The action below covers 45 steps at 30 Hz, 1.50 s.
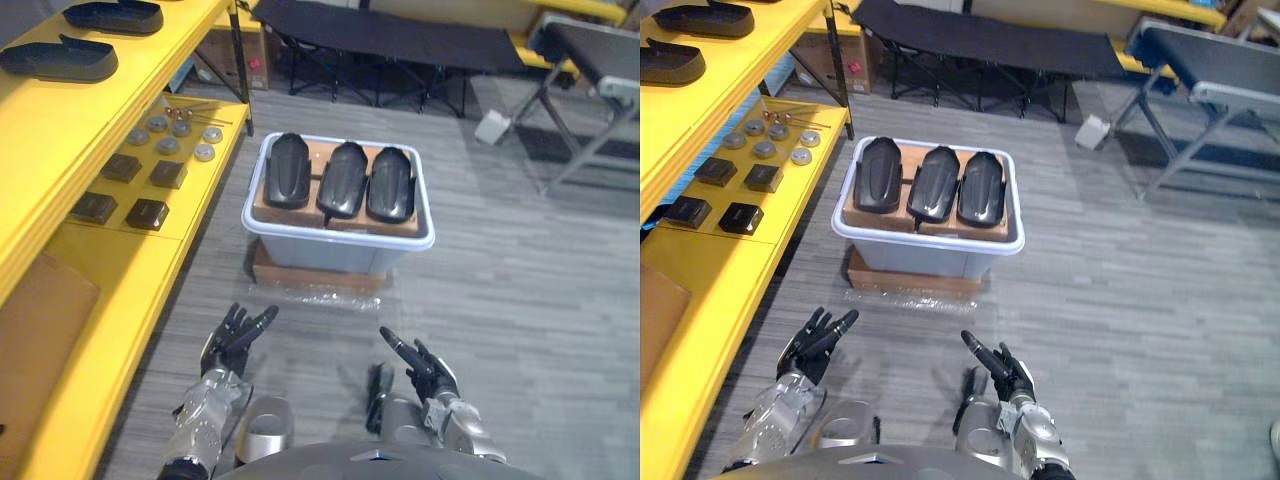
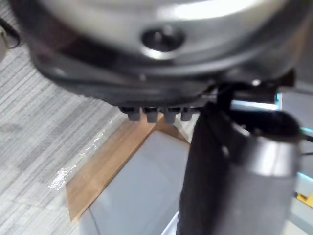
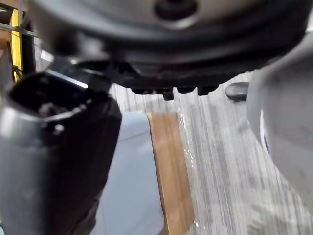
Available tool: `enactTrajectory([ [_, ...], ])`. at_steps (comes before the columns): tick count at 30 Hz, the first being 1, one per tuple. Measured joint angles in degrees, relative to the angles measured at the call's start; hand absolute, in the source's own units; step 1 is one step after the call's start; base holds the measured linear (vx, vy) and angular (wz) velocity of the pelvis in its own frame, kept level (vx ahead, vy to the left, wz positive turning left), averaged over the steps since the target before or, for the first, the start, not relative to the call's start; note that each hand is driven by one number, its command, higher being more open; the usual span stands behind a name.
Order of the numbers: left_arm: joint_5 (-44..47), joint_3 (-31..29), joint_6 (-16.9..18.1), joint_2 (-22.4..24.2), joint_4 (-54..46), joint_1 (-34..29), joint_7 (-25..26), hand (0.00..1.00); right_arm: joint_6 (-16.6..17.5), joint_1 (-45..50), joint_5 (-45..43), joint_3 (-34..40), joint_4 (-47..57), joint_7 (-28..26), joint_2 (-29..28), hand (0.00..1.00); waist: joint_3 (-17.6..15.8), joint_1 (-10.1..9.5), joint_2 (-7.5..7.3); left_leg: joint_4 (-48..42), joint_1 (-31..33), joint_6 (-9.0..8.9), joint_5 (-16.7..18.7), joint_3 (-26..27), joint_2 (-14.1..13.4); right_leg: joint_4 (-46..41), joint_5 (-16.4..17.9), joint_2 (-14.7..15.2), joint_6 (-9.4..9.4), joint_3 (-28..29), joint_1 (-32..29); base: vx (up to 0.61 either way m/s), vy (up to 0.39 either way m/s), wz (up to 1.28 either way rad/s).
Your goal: Walk over and take three plastic housings, then place them on the shelf
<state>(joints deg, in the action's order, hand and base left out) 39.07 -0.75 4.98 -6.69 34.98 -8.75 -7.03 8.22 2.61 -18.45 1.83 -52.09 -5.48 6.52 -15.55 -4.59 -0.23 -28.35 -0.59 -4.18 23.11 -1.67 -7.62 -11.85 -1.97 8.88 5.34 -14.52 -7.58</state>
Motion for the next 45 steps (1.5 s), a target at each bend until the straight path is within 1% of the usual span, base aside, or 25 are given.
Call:
enactTrajectory([
  [1, 0.88, 0.19, -0.16, 0.36, 0.48, -0.51, 0.25, 1.00, -0.03, 0.04, -0.01, 0.00, 0.00, 0.12, 0.32, 1.00, 0.63, -0.02, 0.74, 0.73, -0.22, -0.34, 0.18, -0.13, -1.33, -0.69, 0.04, -0.98, -0.17, -0.24, -0.42, 0.48, -0.505, 0.17],
  [2, 1.88, 0.40, -0.47, 1.64, 1.79, -1.49, 0.58, 1.00, -0.05, 0.11, -0.12, 0.19, 0.10, 0.57, 0.85, 1.00, 1.80, -0.03, 1.86, 2.20, -1.52, -0.85, -0.61, 0.01, -3.12, -1.01, 1.09, -2.64, -1.71, -1.19, -0.23, 0.38, -0.280, 0.00],
  [3, 2.74, 0.68, -0.62, 2.85, 3.14, -1.51, 0.56, 1.00, -0.16, -0.01, -0.34, 1.28, 0.06, 0.98, 1.15, 1.00, 1.96, 0.14, 2.81, 0.13, -0.64, -1.32, -2.70, -0.24, -3.60, -1.33, 1.95, -3.22, -2.99, -1.74, -0.21, 0.45, -0.315, 0.04],
  [4, 3.33, 1.11, -1.48, 4.20, 3.76, -1.58, 0.49, 1.00, -0.34, 0.10, -0.80, 2.81, 0.07, 1.24, 1.46, 1.00, 2.02, 0.49, 3.03, -4.63, 2.11, -1.37, -6.78, -0.11, -3.54, -1.65, 2.22, -2.92, -4.08, -2.17, 0.10, 0.28, -0.218, 0.09],
  [5, 3.32, 1.41, -1.57, 4.10, 3.69, -1.67, 0.11, 1.00, -0.39, 0.33, -1.02, 3.28, 0.13, 1.22, 1.72, 1.00, 2.05, 0.63, 3.26, -6.90, 3.12, -1.36, -8.71, -0.04, -3.68, -1.71, 2.50, -2.88, -4.55, -2.60, 0.82, 0.35, -0.282, 0.24],
  [6, 3.34, 1.57, -1.47, 4.10, 3.71, -1.41, 0.08, 1.00, -0.49, 1.00, -0.86, 3.87, 0.38, 1.20, 2.33, 1.00, 1.71, 1.14, 3.16, -12.57, 5.60, -1.22, -12.85, 0.19, -4.23, -0.85, 3.15, -2.79, -5.54, -3.46, 3.28, 0.36, -0.247, 0.37],
  [7, 3.36, 1.88, -1.29, 4.12, 3.74, -0.93, -0.07, 1.00, -0.46, 1.51, -0.07, 4.87, 0.81, 1.26, 2.45, 1.00, 1.77, 1.63, 3.55, -16.49, 7.13, -1.35, -12.53, 1.62, -5.07, 0.88, 3.32, -2.75, -5.83, -4.93, 6.46, 0.36, -0.224, 0.42],
  [8, 3.37, 2.11, -1.29, 4.19, 3.74, -0.69, -0.27, 1.00, -0.35, 2.03, 0.09, 5.45, 1.05, 1.36, 2.48, 1.00, 1.64, 1.83, 3.38, -16.24, 7.24, -1.89, -11.63, 2.98, -5.10, 1.90, 3.31, -2.64, -5.83, -5.54, 8.11, 0.33, -0.172, 0.36],
  [9, 3.37, 2.58, -1.23, 4.63, 3.38, -0.43, -0.82, 1.00, 0.08, 3.21, 0.13, 6.96, 2.45, 1.55, 2.72, 1.00, 1.62, 1.96, 3.32, -12.17, 7.05, -2.01, -10.39, 5.63, -4.85, 3.65, 3.30, -2.27, -5.82, -6.29, 10.52, 0.28, -0.115, 0.27],
  [11, 3.34, 3.26, -1.15, 5.20, 1.31, -0.01, -1.46, 1.00, 0.53, 3.99, 0.17, 8.34, 6.54, 2.32, 2.75, 1.00, 1.66, 2.95, 3.37, 0.91, 6.90, -1.93, -10.59, 9.10, -3.56, 5.76, 3.13, -1.91, -5.55, -7.45, 11.90, 0.21, -0.045, 0.24],
  [12, 3.32, 3.32, -1.14, 5.43, 0.35, 0.19, -1.97, 1.00, 0.80, 4.07, 0.16, 8.71, 9.89, 2.83, 2.74, 1.00, 1.67, 3.45, 3.41, 9.21, 7.01, -1.45, -12.46, 9.42, -2.78, 6.45, 3.05, -1.97, -5.34, -7.52, 11.83, 0.13, 0.043, 0.08],
  [13, 3.29, 3.49, -1.16, 5.46, 0.35, 0.42, -2.00, 1.00, 1.14, 4.65, 0.23, 8.86, 11.56, 3.43, 2.75, 1.00, 1.68, 3.46, 3.43, 12.27, 7.00, -1.15, -13.95, 9.42, -2.59, 6.75, 3.06, -2.05, -5.02, -7.35, 11.86, 0.13, 0.099, -0.13],
  [15, 3.26, 4.37, -1.26, 5.65, 0.43, 0.04, -1.59, 1.00, 2.54, 5.20, 2.44, 8.85, 17.54, 4.85, 2.63, 1.00, 2.07, 3.23, 4.10, 16.81, 5.83, -1.13, -22.11, 9.60, -2.75, 6.75, 4.02, -2.43, -2.79, -5.46, 11.61, 0.10, 0.174, -0.40],
  [16, 3.17, 4.35, -1.34, 5.44, 0.45, -0.24, -0.85, 1.00, 2.79, 5.27, 3.33, 8.71, 18.84, 4.88, 2.30, 1.00, 2.12, 3.25, 3.39, 16.75, 5.39, -0.93, -21.90, 10.51, -2.29, 6.82, 3.91, -1.79, -2.17, -5.03, 11.73, 0.08, 0.204, -0.42],
  [17, 3.12, 4.30, -1.36, 4.88, 0.45, -0.57, 0.73, 1.00, 3.43, 6.40, 5.50, 8.62, 22.64, 4.55, 2.06, 1.00, 2.11, 3.34, 1.94, 17.84, 4.87, -0.60, -21.08, 11.47, -0.88, 7.07, 3.81, -0.46, -1.29, -4.13, 11.53, 0.09, 0.196, -0.24],
  [19, 3.06, 3.99, -1.42, 3.01, 0.42, -1.03, 4.16, 1.00, 4.02, 10.65, 6.90, 8.86, 34.13, 3.57, 2.12, 1.00, 2.46, 3.52, -0.06, 20.84, 4.92, 0.59, -21.96, 12.63, 1.81, 7.81, 3.01, 1.66, 0.29, -3.77, 10.45, 0.12, 0.180, -0.08],
  [23, 0.60, -1.95, -1.46, 0.89, 0.51, -3.65, 9.31, 1.00, 4.13, 13.69, 6.98, 11.26, 46.16, 2.95, 2.27, 1.00, 2.62, 4.77, -1.50, 23.53, 3.51, 2.37, -23.34, 13.19, 4.21, 9.13, 2.06, 3.49, 1.77, -4.01, 11.15, 0.13, 0.089, 0.03],
  [26, -3.91, -5.62, -1.08, -1.44, 1.43, -5.38, 10.88, 1.00, 3.43, 12.82, 8.97, 14.84, 47.76, 4.70, 2.69, 1.00, 2.65, 4.55, -2.57, 23.39, 3.04, 2.55, -23.21, 13.27, 4.40, 9.15, 1.92, 3.67, 1.97, -4.28, 11.85, 0.09, 0.022, 0.06],
  [30, -10.53, -9.71, 0.29, -2.50, 4.56, -7.02, 11.00, 1.00, -0.78, 7.23, 8.98, 16.81, 43.87, 8.77, 7.26, 1.00, 1.97, 3.36, -3.88, 21.44, 3.61, 2.46, -22.09, 13.25, 3.98, 9.11, 1.79, 3.56, 2.14, -4.34, 12.02, -0.01, 0.003, -0.03],
  [33, -10.52, -9.73, 1.23, -2.04, 4.48, -7.31, 7.77, 1.00, -4.24, -1.35, 7.26, 17.33, 34.91, 11.60, 11.71, 1.00, 0.34, 2.95, -4.12, 17.05, 8.10, 2.16, -19.56, 11.95, 3.37, 9.11, 2.02, 3.23, 1.93, -5.70, 10.53, -0.13, 0.014, 0.13],
  [34, -10.51, -9.62, 1.58, -1.97, 4.18, -6.83, 6.41, 1.00, -5.22, -6.94, 3.62, 17.35, 29.77, 12.84, 13.91, 1.00, -1.41, 2.38, -3.91, 14.68, 10.64, 2.25, -19.29, 11.24, 2.80, 8.92, 2.00, 2.84, 1.95, -6.13, 9.09, -0.17, 0.018, 0.15],
  [37, -10.45, -9.18, 1.60, -1.65, 3.67, -5.11, 5.48, 1.00, -6.43, -14.29, -0.75, 17.45, 22.87, 14.07, 17.97, 1.00, -4.83, 1.29, -2.99, 12.24, 13.43, 2.31, -19.29, 9.79, 2.37, 8.74, 1.90, 2.39, 1.79, -7.42, 8.32, -0.15, 0.016, 0.25],
  [39, -10.39, -8.47, 2.46, -1.55, 1.74, -4.68, 4.35, 1.00, -6.75, -21.42, -3.29, 17.40, 16.41, 14.43, 21.62, 1.00, -7.85, -0.43, -2.05, 10.27, 16.08, 2.62, -19.36, 8.36, 2.12, 7.67, 1.74, 2.04, 1.55, -8.28, 6.81, -0.13, 0.014, 0.25],
  [41, -10.27, -7.29, 2.75, -1.66, 0.32, -4.58, 3.79, 1.00, -6.77, -26.81, -5.64, 16.86, 12.39, 14.00, 24.39, 1.00, -9.50, -1.72, -1.42, 8.86, 18.31, 3.52, -20.00, 7.20, 2.17, 6.44, 1.57, 2.04, 1.49, -9.14, 5.37, -0.06, 0.022, 0.25],
  [45, -9.71, -3.64, 3.80, -1.74, 0.37, -4.44, 3.30, 1.00, -8.05, -35.99, -6.87, 12.53, 3.79, 13.20, 29.86, 1.00, -10.37, -3.42, -0.39, 7.39, 20.71, 3.89, -20.25, 5.20, 2.71, 5.52, 1.61, 2.16, 1.41, -10.57, 4.52, 0.00, 0.017, 0.26],
])
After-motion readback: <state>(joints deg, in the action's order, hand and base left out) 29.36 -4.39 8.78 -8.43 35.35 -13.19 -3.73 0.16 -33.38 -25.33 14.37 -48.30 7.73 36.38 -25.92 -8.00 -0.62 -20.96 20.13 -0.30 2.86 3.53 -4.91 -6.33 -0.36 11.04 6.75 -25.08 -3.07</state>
